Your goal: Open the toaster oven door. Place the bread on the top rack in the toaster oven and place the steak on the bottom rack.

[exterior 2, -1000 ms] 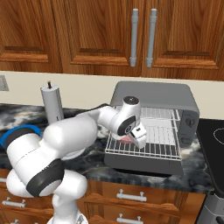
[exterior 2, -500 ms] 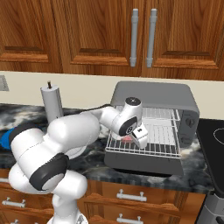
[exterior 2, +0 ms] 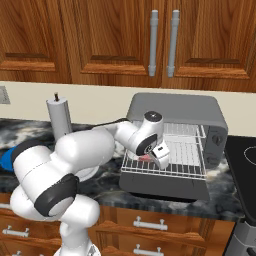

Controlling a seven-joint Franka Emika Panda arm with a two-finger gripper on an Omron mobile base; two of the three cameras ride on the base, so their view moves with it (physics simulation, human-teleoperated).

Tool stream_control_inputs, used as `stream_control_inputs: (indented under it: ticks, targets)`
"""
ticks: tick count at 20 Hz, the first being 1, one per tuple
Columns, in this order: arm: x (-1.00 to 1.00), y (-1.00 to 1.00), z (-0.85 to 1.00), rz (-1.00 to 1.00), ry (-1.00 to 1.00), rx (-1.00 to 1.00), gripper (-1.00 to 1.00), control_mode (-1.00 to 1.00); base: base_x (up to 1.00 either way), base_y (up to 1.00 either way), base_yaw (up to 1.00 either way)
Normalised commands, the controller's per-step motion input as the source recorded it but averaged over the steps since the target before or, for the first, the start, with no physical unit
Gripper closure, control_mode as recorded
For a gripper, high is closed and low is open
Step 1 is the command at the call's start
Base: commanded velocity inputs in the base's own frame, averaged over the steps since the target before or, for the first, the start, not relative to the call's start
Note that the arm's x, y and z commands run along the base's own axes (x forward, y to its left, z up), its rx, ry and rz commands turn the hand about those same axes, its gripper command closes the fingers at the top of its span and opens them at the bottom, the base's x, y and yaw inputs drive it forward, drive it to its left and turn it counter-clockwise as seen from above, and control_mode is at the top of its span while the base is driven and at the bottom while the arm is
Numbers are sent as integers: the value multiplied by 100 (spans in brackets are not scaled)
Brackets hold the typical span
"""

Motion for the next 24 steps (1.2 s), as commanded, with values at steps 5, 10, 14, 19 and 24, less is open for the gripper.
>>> stream_control_inputs:
  ticks: [5,10,14,19,24]
  targets:
    - [0,-5,1,-3,-12,0,-100,-100,0,0,0]
    - [0,0,5,-4,-12,0,-100,-100,0,0,0]
    - [-9,0,21,-4,-8,0,-100,-100,0,0,0]
    - [-22,0,25,0,0,-2,-100,-100,0,0,0]
    - [-31,-3,20,22,2,-2,-100,-100,0,0,0]
